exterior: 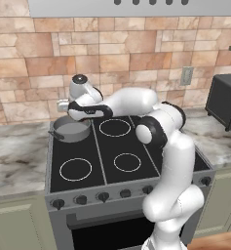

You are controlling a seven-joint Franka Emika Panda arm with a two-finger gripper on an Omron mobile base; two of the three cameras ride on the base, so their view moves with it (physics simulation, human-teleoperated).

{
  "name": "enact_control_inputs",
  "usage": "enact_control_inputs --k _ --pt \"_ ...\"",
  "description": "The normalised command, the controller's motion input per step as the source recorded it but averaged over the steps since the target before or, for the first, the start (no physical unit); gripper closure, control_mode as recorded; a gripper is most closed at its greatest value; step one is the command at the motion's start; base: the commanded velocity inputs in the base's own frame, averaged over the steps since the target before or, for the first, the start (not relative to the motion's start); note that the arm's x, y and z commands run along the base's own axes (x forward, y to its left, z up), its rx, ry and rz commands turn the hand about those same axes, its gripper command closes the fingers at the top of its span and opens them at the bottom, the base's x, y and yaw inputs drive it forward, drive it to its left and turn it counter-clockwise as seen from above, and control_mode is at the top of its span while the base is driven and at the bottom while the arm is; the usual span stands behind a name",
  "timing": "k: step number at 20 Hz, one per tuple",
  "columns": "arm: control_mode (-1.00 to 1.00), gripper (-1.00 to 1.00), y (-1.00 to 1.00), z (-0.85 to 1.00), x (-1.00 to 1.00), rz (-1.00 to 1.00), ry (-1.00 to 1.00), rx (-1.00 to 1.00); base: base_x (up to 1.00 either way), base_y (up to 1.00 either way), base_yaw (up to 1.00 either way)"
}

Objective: Turn on the burner for the pot on the stove. Wait thirty seconds for the pot to heat up. Then add the sweet potato to the pot.

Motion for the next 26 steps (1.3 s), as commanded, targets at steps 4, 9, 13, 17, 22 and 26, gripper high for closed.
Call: enact_control_inputs --k 4,9,13,17,22,26 --pt "-1.00 1.00 0.04 -0.26 0.23 0.00 -0.08 0.00 0.00 0.00 0.00" --pt "-1.00 1.00 0.11 -0.31 0.26 0.00 -0.04 0.00 0.00 0.00 0.00" --pt "-1.00 1.00 0.08 -0.34 0.23 0.00 -0.04 0.00 0.00 0.00 0.00" --pt "-1.00 1.00 0.04 -0.23 0.22 0.00 -0.06 0.00 0.00 0.00 0.00" --pt "-1.00 1.00 0.01 -0.13 0.23 0.00 -0.04 0.00 0.00 0.00 0.00" --pt "-1.00 1.00 0.00 0.00 0.24 0.00 0.00 0.00 0.00 0.00 0.00"
